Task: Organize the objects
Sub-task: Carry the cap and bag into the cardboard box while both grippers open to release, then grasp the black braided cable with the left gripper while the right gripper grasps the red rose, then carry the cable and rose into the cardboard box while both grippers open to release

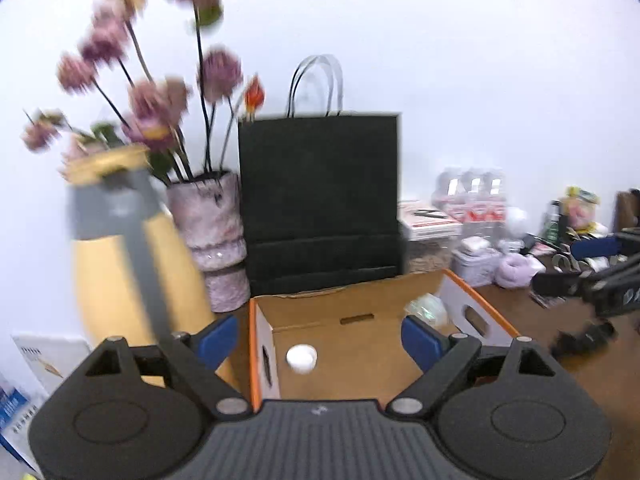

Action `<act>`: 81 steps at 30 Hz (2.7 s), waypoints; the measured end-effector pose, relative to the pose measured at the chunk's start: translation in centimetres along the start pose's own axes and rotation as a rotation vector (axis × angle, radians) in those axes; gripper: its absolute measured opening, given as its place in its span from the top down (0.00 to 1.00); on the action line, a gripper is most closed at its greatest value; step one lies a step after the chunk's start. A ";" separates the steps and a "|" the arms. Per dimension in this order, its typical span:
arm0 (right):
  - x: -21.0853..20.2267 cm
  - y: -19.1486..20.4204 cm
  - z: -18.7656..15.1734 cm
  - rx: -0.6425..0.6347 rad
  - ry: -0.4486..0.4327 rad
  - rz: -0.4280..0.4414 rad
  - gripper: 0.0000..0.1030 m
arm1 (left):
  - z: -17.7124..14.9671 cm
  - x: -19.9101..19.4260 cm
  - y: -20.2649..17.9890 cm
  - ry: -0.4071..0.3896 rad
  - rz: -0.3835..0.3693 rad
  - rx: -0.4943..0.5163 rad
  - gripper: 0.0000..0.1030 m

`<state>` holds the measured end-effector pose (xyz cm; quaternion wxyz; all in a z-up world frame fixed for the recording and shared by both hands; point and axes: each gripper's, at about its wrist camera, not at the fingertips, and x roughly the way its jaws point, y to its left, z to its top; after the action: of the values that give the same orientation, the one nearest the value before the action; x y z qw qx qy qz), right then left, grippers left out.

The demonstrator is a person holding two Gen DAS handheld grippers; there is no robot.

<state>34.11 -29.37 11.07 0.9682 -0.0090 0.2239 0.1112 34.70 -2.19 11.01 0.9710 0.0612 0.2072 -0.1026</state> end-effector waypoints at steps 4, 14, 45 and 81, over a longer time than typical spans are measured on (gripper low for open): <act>-9.4 0.9 -4.3 0.096 -0.039 0.070 0.00 | -5.0 -9.3 -0.1 -0.050 -0.069 -0.038 0.07; -22.4 4.3 -19.6 0.000 0.080 -0.130 0.00 | -19.8 -25.5 -1.9 0.042 -0.135 -0.151 0.04; -10.3 6.2 -22.1 -0.040 0.162 -0.055 0.24 | -18.1 0.2 -8.3 0.255 -0.202 0.089 0.60; -18.9 11.3 -25.4 -0.107 0.145 0.026 0.61 | -22.1 -20.5 -5.2 0.113 -0.119 -0.096 0.83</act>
<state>4.16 -24.05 -3.18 0.9460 -0.0657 0.2875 0.1345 6.57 -0.12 -0.93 0.9518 0.0077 0.2695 -0.1463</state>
